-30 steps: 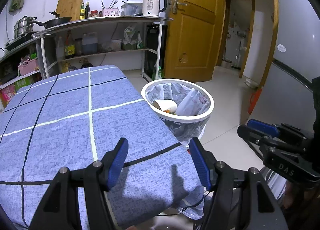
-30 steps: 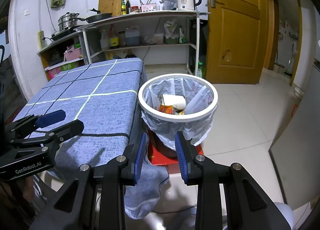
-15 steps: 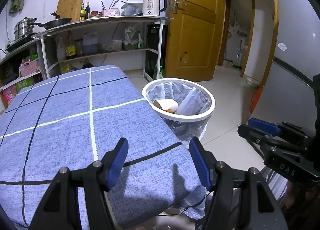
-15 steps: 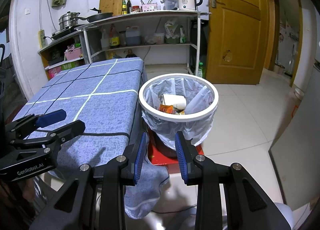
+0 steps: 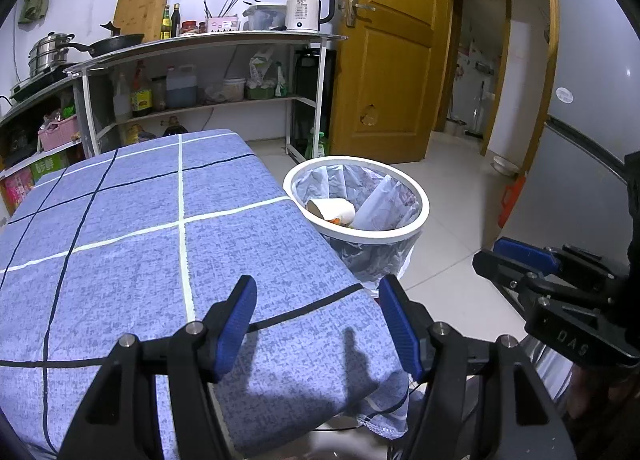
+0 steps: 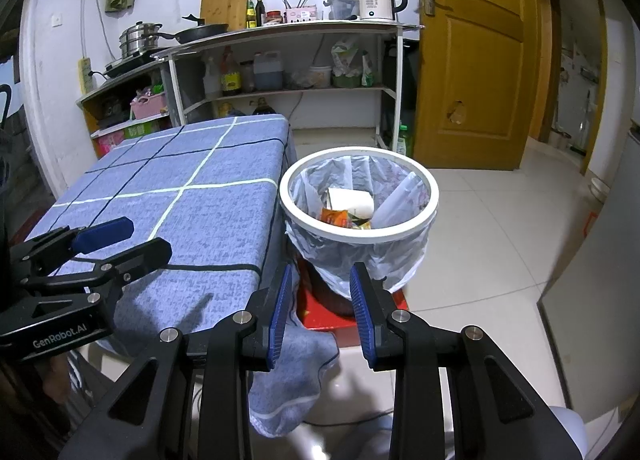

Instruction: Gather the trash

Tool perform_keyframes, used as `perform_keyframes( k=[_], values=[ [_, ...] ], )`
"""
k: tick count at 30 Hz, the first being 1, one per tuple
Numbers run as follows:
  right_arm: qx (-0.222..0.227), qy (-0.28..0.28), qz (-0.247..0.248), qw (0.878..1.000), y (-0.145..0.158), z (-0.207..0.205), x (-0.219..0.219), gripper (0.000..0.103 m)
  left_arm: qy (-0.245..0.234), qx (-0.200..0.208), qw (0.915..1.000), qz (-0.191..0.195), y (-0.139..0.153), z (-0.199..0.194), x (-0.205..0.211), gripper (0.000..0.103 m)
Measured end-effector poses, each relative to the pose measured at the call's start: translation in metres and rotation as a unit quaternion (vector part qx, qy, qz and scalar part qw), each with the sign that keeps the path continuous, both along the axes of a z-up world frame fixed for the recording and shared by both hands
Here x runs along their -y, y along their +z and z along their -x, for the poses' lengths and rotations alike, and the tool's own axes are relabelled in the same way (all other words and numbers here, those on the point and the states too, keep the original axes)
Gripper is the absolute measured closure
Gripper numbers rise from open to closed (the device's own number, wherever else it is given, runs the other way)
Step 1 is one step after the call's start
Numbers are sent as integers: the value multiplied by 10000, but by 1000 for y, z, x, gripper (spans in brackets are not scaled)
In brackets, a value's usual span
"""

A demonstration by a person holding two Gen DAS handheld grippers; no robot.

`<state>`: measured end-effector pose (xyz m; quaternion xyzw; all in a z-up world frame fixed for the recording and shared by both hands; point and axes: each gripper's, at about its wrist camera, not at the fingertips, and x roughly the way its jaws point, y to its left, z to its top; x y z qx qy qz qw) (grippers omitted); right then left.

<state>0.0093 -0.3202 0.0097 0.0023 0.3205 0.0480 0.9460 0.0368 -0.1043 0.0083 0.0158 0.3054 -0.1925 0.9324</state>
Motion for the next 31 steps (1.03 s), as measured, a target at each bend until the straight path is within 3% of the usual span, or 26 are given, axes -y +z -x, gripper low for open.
perform_keyframes(
  k=[14,31],
  values=[
    [-23,21,12,10000,-1,-1,1,72,-25,-91,10000,11,-4,-2,0,37],
    [-46,36,20,10000,-3,-3,4,72,9,127,9999,23,0,3,3,37]
  ],
)
